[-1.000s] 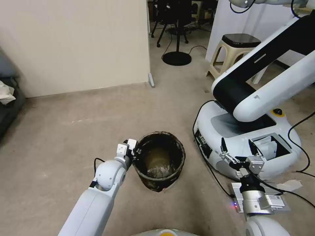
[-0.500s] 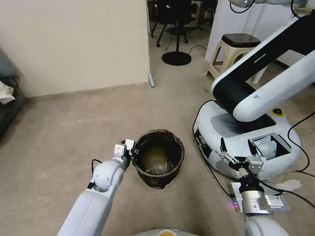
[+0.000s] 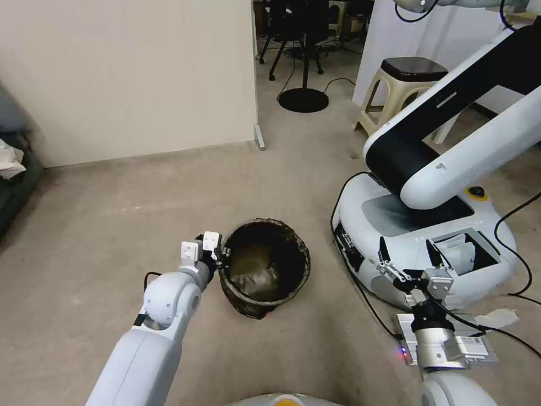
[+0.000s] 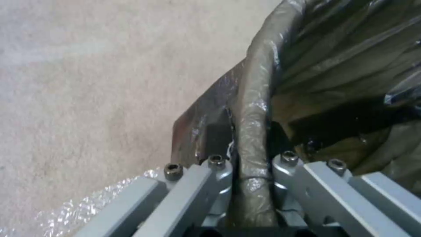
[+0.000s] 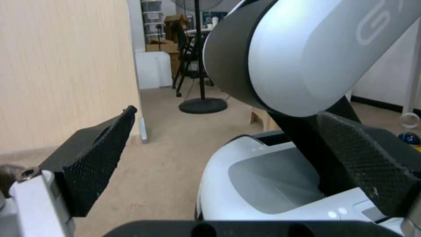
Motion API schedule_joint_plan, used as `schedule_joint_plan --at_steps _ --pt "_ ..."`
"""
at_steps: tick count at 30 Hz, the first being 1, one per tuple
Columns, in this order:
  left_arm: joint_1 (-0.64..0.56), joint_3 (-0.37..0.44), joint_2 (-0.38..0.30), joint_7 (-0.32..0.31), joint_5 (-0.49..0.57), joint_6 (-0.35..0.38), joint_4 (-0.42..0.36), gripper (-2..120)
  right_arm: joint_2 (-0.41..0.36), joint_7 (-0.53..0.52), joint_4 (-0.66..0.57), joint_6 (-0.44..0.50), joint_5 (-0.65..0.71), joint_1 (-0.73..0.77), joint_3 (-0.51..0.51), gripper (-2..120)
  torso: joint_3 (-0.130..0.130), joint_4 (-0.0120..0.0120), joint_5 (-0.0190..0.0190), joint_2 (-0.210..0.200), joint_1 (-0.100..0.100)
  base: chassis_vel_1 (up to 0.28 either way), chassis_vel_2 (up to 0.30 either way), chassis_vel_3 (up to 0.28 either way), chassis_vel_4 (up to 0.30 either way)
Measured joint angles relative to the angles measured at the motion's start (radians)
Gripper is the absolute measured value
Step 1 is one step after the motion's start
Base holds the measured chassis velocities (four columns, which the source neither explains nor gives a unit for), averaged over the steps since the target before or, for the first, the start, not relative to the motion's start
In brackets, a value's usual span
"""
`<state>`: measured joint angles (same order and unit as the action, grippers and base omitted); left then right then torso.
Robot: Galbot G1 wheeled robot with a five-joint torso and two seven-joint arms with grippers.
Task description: Pick up the trash can from the floor.
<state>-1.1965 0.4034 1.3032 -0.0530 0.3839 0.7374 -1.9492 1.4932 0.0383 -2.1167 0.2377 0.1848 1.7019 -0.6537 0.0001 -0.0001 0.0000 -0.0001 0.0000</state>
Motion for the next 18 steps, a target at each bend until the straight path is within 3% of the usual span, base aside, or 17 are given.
schedule_joint_plan --at_steps 18 --pt "-0.061 0.046 -0.006 -0.073 0.165 -0.001 -0.178 3 -0.012 -0.001 -0.019 -0.007 0.008 0.010 -0.014 100 0.000 0.0000 0.0000 0.000 0.000 0.000 0.000 0.000 0.000"
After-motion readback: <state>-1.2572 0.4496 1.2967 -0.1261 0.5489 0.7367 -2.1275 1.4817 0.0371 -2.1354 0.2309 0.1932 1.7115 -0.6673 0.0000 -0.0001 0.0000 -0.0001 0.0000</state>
